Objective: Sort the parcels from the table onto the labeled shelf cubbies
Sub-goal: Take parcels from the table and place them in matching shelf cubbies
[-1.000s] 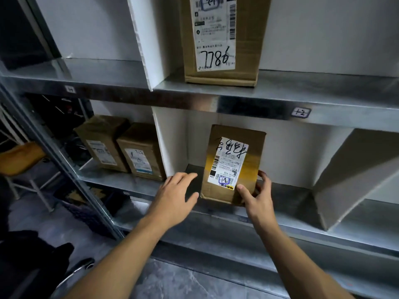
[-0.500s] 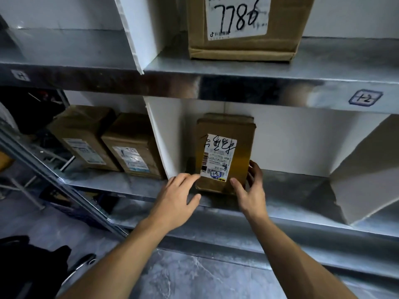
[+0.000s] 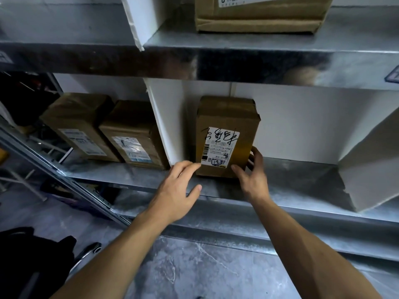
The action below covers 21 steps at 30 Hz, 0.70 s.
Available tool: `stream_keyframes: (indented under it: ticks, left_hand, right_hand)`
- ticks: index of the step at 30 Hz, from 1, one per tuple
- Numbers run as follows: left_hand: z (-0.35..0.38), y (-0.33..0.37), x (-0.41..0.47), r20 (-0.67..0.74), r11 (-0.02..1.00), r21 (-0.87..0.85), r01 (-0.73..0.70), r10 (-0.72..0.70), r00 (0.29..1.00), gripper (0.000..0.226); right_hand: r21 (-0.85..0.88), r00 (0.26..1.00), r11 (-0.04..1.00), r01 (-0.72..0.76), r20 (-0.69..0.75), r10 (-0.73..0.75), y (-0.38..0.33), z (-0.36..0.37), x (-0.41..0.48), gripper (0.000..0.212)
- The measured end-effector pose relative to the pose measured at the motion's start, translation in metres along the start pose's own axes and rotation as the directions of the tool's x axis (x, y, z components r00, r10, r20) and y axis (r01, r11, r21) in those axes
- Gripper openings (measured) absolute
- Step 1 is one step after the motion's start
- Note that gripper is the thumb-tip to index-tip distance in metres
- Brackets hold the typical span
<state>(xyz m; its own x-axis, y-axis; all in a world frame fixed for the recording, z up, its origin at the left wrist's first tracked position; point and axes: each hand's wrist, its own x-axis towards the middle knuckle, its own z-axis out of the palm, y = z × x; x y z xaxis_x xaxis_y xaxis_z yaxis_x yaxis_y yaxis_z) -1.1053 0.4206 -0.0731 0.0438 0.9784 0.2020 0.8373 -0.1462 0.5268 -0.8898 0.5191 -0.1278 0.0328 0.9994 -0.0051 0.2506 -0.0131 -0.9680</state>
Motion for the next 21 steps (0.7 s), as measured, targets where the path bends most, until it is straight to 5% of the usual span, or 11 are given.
stream_keyframes:
  ticks: [10,16,21]
  left_hand:
    - [0.007,0.007,0.007,-0.072,0.996,-0.085,0.034,-0.040,0.997,0.063]
    - [0.022,0.016,0.004,-0.042,0.990,-0.143,-0.022,0.016,0.999,0.066]
    - [0.022,0.037,-0.004,-0.166,0.981,-0.165,-0.098,0.071,0.984,0.058]
  right_hand:
    - [0.013,1.000,1.000,0.024,0.010,-0.024,-0.002,-0.010,-0.010,0.067]
    - [0.156,1.000,0.988,0.018,-0.022,-0.015,-0.006,-0.027,-0.042,0.059]
    - [0.277,0.999,0.961,0.019,-0.038,-0.008,-0.016,-0.047,-0.082,0.058]
